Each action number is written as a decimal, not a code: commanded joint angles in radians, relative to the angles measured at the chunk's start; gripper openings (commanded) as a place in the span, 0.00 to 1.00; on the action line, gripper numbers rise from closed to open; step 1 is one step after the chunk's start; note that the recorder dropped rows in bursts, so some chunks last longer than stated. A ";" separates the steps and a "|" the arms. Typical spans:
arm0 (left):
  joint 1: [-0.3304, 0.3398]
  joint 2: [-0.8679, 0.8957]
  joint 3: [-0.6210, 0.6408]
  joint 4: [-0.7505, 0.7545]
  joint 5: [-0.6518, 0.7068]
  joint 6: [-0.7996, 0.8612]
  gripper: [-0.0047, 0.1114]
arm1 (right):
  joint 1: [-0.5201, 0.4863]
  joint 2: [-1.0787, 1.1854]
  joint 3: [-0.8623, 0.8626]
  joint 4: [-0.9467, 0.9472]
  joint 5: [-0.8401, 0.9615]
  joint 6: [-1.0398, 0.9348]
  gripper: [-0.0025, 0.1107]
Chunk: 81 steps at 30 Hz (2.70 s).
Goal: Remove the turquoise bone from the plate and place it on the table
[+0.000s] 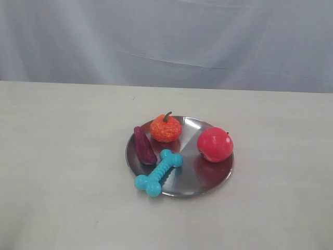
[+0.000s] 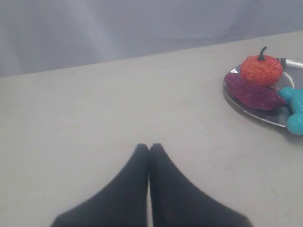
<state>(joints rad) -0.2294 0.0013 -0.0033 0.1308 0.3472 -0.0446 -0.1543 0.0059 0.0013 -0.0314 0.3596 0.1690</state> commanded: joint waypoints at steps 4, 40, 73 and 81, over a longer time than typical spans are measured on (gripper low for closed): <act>-0.002 -0.001 0.003 0.001 -0.001 0.000 0.04 | -0.004 -0.006 -0.001 -0.003 0.002 -0.001 0.02; -0.002 -0.001 0.003 0.001 -0.001 0.000 0.04 | -0.004 -0.006 -0.001 -0.003 -0.014 -0.001 0.02; -0.002 -0.001 0.003 0.001 -0.001 0.000 0.04 | -0.004 0.058 -0.304 0.043 -0.033 0.069 0.02; -0.002 -0.001 0.003 0.001 -0.001 0.000 0.04 | -0.004 0.418 -0.670 0.031 0.394 -0.071 0.02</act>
<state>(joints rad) -0.2294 0.0013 -0.0033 0.1308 0.3472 -0.0446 -0.1543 0.3001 -0.5671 0.0072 0.6107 0.1552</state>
